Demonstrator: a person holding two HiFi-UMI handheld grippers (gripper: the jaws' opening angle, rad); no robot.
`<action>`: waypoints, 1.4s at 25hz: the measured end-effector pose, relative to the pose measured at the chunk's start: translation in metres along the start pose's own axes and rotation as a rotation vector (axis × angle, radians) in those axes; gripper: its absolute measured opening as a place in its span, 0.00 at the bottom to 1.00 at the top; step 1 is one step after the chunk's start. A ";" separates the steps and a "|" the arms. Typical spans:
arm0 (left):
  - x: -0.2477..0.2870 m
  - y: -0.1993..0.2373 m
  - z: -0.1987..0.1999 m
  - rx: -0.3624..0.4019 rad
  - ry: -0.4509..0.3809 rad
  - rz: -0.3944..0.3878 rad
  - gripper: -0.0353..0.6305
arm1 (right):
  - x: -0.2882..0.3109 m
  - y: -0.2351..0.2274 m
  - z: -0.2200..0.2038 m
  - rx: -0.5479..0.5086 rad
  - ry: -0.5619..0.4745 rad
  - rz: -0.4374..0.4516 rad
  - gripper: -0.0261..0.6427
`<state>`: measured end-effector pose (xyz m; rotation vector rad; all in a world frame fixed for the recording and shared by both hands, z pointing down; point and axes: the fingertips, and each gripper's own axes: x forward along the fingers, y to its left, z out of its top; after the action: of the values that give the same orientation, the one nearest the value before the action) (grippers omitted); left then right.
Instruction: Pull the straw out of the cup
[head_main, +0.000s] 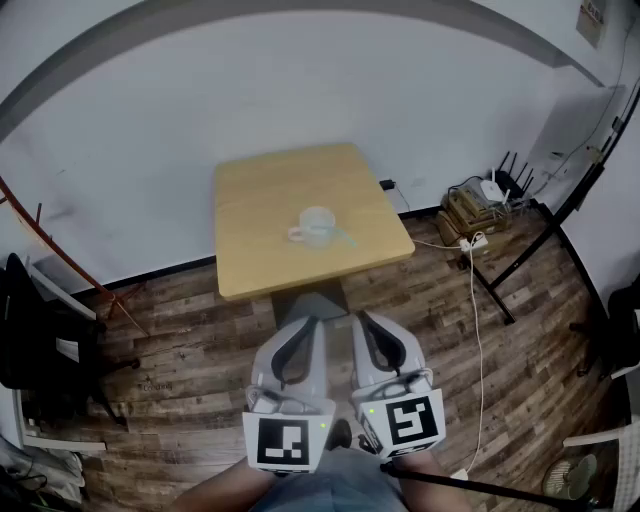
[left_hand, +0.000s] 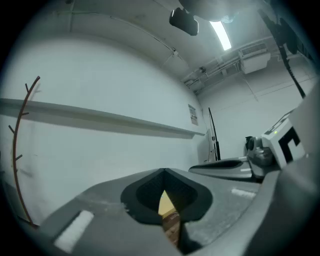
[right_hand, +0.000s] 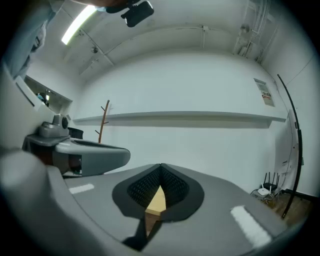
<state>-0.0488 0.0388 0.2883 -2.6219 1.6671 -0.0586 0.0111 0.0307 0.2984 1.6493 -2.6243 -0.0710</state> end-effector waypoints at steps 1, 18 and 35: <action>0.000 -0.001 -0.001 0.000 0.002 0.001 0.08 | -0.001 -0.001 0.000 0.001 0.000 0.000 0.05; 0.008 -0.021 -0.004 -0.011 0.020 0.010 0.08 | -0.012 -0.018 -0.006 0.033 -0.007 0.020 0.05; 0.016 -0.069 -0.019 0.018 0.068 0.072 0.08 | -0.031 -0.055 -0.024 0.077 -0.012 0.088 0.05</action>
<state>0.0193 0.0537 0.3109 -2.5721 1.7720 -0.1617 0.0757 0.0342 0.3182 1.5570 -2.7380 0.0233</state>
